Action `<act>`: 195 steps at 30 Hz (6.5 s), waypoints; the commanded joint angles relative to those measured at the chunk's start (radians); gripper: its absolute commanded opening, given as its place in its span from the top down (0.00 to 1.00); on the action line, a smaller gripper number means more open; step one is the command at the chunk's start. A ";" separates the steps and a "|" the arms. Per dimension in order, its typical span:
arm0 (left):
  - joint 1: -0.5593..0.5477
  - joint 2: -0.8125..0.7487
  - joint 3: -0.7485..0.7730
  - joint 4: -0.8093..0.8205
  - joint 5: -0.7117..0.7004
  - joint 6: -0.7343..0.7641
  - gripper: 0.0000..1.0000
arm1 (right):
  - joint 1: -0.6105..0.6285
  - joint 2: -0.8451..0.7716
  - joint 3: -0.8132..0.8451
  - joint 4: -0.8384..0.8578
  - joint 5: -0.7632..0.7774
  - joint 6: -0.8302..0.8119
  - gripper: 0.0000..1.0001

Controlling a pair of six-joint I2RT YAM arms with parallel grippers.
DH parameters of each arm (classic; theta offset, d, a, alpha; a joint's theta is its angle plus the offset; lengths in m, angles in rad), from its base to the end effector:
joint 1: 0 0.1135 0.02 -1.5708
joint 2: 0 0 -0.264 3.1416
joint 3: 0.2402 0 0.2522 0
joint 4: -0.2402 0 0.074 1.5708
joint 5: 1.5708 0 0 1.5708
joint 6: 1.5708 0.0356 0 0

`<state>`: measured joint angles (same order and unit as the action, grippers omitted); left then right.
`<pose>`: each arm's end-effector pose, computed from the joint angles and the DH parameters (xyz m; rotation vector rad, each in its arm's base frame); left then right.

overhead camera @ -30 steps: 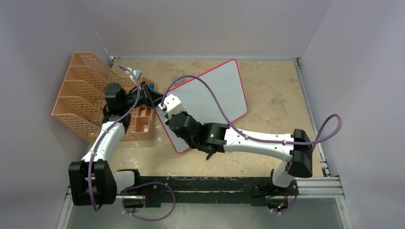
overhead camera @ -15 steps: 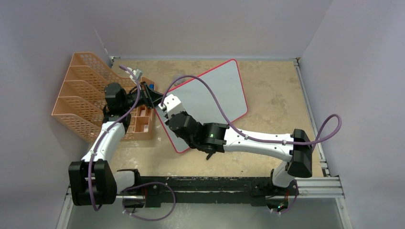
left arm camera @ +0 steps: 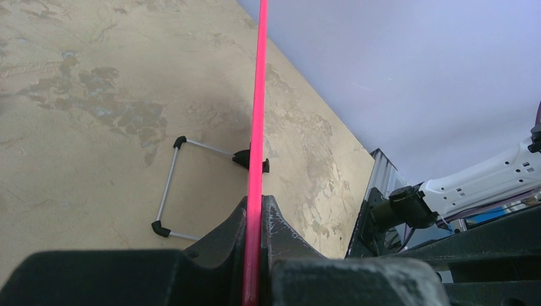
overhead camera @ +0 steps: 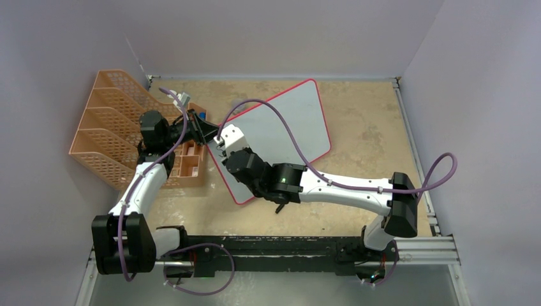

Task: Write a sentence on the whiteboard

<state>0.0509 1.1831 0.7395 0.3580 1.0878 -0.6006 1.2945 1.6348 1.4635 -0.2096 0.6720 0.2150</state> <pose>0.2587 -0.0184 0.2992 0.3204 1.7509 -1.2935 0.1258 0.3625 0.3565 -0.5705 1.7953 0.3836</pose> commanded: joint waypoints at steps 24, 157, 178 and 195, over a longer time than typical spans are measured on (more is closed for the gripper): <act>-0.013 -0.004 -0.005 0.035 0.031 0.019 1.00 | -0.040 -0.080 -0.031 0.073 0.024 -0.004 1.00; -0.013 0.006 -0.002 0.036 0.039 0.018 1.00 | -0.032 -0.065 -0.078 -0.040 -0.033 0.046 1.00; -0.013 0.009 -0.002 0.036 0.043 0.017 1.00 | -0.034 -0.084 -0.077 0.010 0.031 0.048 1.00; -0.013 0.009 -0.001 0.033 0.039 0.020 1.00 | -0.040 -0.177 -0.123 0.057 -0.014 0.038 1.00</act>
<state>0.0509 1.1938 0.7395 0.3737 1.0973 -0.6022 1.2621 1.4891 1.3521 -0.1967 0.6521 0.2535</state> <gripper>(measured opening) 0.020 0.136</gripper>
